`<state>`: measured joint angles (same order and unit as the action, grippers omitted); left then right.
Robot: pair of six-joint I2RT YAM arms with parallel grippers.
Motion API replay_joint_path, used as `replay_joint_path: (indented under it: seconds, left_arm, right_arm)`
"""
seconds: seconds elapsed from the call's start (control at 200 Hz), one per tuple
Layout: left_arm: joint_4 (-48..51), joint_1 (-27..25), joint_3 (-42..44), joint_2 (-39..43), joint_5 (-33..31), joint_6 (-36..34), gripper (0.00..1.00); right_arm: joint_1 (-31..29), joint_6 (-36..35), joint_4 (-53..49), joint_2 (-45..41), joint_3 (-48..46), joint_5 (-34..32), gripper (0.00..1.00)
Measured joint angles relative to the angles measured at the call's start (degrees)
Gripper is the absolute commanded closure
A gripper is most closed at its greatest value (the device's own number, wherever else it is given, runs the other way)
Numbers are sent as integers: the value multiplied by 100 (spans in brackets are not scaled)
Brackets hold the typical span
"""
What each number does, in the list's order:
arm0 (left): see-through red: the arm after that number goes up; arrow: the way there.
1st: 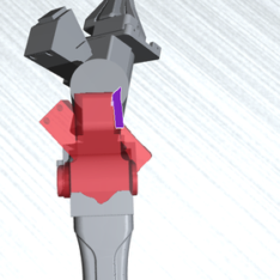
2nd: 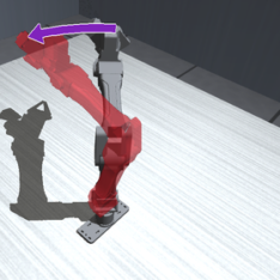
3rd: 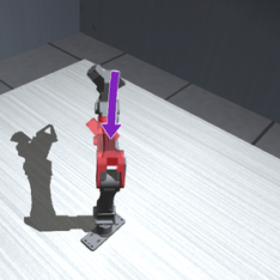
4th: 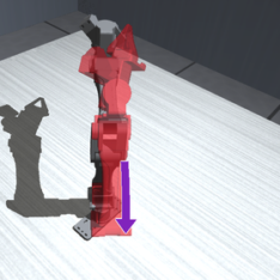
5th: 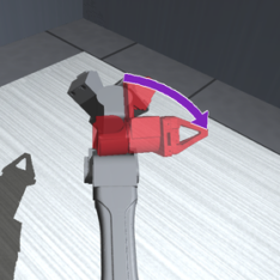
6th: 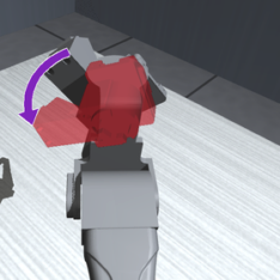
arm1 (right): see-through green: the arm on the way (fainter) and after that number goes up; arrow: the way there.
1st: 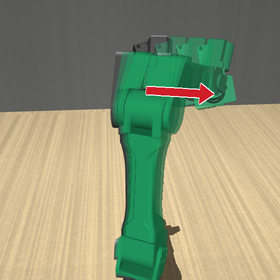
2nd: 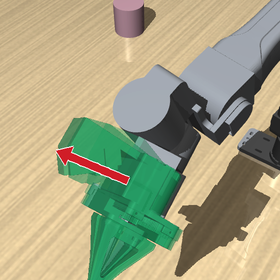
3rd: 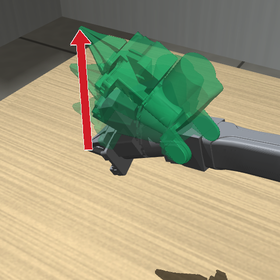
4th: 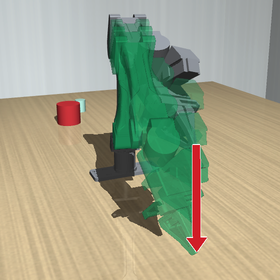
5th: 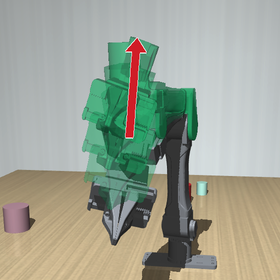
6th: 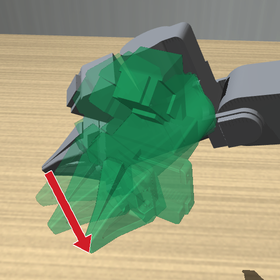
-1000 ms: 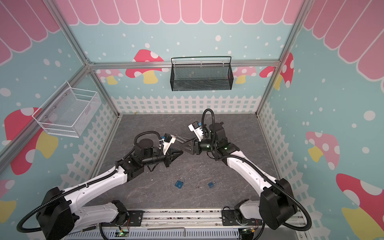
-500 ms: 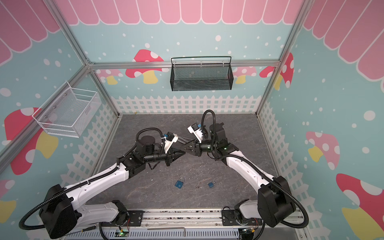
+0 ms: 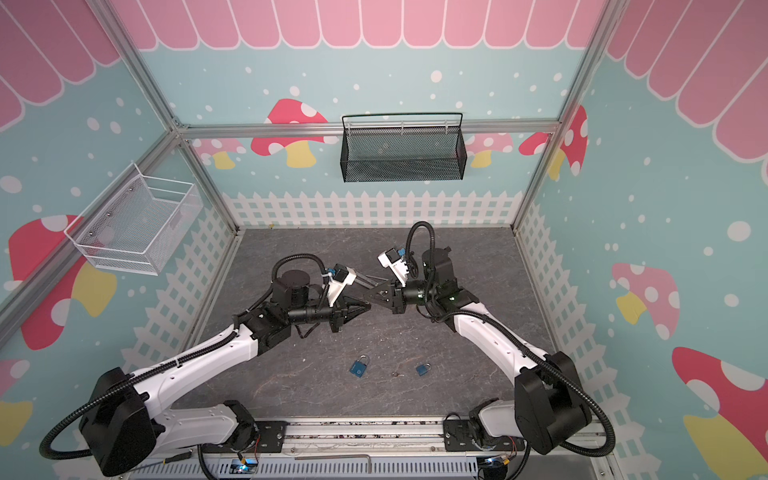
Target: Unlock with the key
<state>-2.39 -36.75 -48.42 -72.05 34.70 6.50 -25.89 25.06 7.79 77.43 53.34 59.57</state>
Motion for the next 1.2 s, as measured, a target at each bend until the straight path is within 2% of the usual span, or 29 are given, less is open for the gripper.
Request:
replay_joint_path:
  seconds: [0.1, 0.245, 0.455, 0.61, 0.74, 0.85, 1.021, 1.201]
  left_arm:
    - [13, 15, -46, -17, 7, 44, 100]
    - [15, 31, -46, 20, -61, 129, 62]
    - [-155, 72, 439, 603, -442, 577, 47]
    - [-466, 70, 1005, 1143, -1193, 1631, 46]
    - [-1399, -20, 1491, 1432, -2210, 2942, 47]
    - [-2039, -243, 1722, 1419, -2868, 3748, 47]
    - [-2876, -533, 1709, 1108, -3390, 4481, 50]
    - [-3587, -713, 1646, 570, -3541, 4962, 58]
  right_arm:
    - [9, 46, 79, -9, -2, -24, 100]
    - [7, 192, 122, -28, -2, -160, 100]
    - [7, 730, 339, -144, -2, -664, 100]
    - [-2, 1469, 881, -201, -76, -1228, 100]
    - [-59, 2048, 1403, -247, -315, -1764, 100]
    - [-173, 2557, 1915, -247, -575, -2100, 100]
    - [-391, 3060, 2374, -240, -691, -2481, 100]
    - [-570, 3421, 2837, -192, -691, -2686, 100]
